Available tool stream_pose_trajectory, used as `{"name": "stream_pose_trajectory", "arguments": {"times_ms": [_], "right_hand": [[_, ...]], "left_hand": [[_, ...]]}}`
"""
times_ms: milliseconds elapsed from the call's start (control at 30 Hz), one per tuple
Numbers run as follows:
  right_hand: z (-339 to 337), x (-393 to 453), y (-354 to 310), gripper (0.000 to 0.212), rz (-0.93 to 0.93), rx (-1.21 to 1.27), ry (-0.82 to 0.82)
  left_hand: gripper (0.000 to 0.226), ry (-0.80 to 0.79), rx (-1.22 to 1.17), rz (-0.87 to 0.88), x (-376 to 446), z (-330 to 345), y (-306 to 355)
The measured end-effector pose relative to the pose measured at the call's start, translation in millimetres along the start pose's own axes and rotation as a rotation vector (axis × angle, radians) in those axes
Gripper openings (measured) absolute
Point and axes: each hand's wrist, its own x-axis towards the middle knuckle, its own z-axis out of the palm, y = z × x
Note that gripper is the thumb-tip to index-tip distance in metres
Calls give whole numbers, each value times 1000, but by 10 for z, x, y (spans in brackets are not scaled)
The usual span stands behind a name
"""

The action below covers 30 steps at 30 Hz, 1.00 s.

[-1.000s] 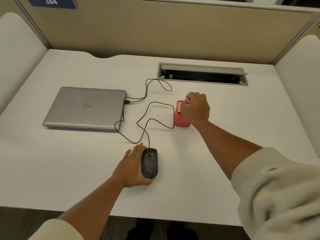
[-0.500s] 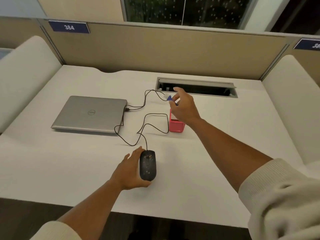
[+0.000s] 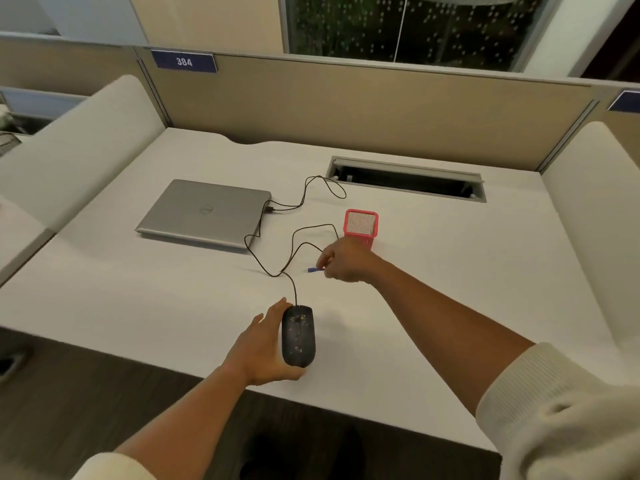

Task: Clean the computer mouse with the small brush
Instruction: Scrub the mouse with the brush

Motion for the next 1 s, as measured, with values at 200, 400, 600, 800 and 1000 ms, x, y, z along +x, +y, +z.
{"name": "stream_pose_trajectory", "arguments": {"times_ms": [200,400,600,800,1000], "right_hand": [[88,-182,-95,18,-13,141,26],[298,-452,-299,19,33,377,109],[642,-770,-582,19,114,409,126],[963,-1117,-879,24,121,438,249],[1297,-1357,-1123,25,164,530,384]], "left_hand": [[126,14,25,35,-167,-43,-39],[123,-5,58,102,-348,-159,-192],[122,-23,67,163,-622,-251,-425],[121,-31,102,249,-983,-314,-677],[121,-47,108,296,-1314,-357,-855]]}}
